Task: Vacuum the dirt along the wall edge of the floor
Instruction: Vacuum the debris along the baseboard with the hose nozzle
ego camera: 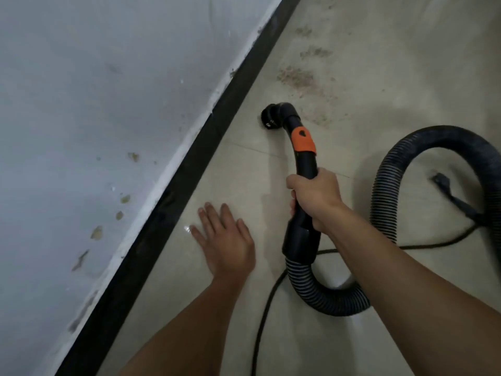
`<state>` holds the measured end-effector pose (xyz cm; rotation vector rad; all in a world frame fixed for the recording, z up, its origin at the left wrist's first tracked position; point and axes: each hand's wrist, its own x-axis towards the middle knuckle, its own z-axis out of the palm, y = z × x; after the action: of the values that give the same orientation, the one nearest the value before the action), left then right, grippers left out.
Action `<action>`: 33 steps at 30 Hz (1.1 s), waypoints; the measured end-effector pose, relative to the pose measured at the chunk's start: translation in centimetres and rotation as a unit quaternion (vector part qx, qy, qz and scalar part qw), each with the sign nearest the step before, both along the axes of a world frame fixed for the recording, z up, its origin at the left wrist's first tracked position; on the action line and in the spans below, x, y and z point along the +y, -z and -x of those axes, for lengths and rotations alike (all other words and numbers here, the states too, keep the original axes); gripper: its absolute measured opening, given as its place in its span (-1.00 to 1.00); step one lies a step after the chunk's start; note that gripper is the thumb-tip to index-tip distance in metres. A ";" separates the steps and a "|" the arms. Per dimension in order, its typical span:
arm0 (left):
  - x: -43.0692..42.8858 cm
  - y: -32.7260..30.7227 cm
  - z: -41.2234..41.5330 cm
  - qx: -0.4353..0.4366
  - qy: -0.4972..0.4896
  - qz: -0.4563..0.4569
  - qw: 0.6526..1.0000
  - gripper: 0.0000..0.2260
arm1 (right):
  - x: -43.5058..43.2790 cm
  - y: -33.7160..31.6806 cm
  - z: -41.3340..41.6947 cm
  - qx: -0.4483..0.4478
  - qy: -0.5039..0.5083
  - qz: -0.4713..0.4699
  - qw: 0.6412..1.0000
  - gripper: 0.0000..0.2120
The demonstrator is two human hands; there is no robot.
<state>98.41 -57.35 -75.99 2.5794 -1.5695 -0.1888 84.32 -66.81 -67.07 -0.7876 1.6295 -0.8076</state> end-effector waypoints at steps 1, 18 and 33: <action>-0.4 0.0 -0.1 -0.002 0.003 0.001 1.000 -0.52 | -0.6 0.2 -0.8 0.006 -0.014 0.007 1.000 -0.82; -2.2 -1.2 -0.5 0.019 0.012 -0.004 1.000 -0.46 | 4.7 -1.9 9.1 0.198 -0.007 -0.016 0.980 -0.85; -2.2 -0.2 -0.8 0.034 0.013 0.020 0.999 -0.48 | -0.1 -1.1 6.1 0.062 0.085 0.008 0.994 -0.88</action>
<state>99.26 -59.51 -75.77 2.4969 -1.5672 -0.2413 78.21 -66.93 -65.99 -0.7293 1.8221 -0.9083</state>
